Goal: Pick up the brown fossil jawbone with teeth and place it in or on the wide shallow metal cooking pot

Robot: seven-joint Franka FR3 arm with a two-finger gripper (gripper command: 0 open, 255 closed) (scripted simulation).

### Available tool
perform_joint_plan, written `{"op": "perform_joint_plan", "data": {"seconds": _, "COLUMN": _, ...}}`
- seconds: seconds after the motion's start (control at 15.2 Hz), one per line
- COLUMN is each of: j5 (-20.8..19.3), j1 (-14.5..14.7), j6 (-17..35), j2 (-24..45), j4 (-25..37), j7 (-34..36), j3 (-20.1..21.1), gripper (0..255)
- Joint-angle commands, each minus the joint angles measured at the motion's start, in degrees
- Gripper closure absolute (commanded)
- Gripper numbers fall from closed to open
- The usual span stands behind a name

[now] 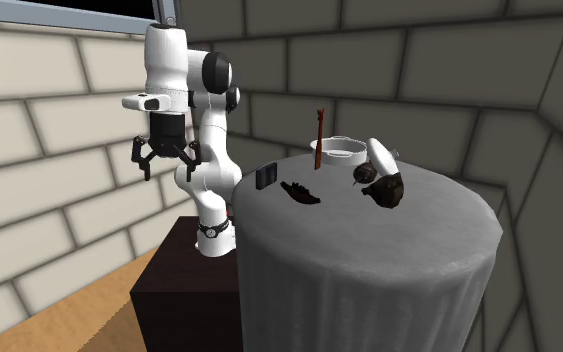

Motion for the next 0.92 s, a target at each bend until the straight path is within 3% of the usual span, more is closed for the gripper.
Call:
{"op": "perform_joint_plan", "data": {"seconds": 0.0, "j5": 0.0, "j1": 0.0, "j6": 0.0, "j2": 0.0, "j4": 0.0, "j7": 0.0, "j3": 0.0, "gripper": 0}}
{"op": "perform_joint_plan", "data": {"seconds": 0.86, "j5": 6.1, "j1": 7.3, "j6": -1.6, "j2": 12.1, "j4": 10.3, "j7": 6.2, "j3": 13.0, "gripper": 0}}
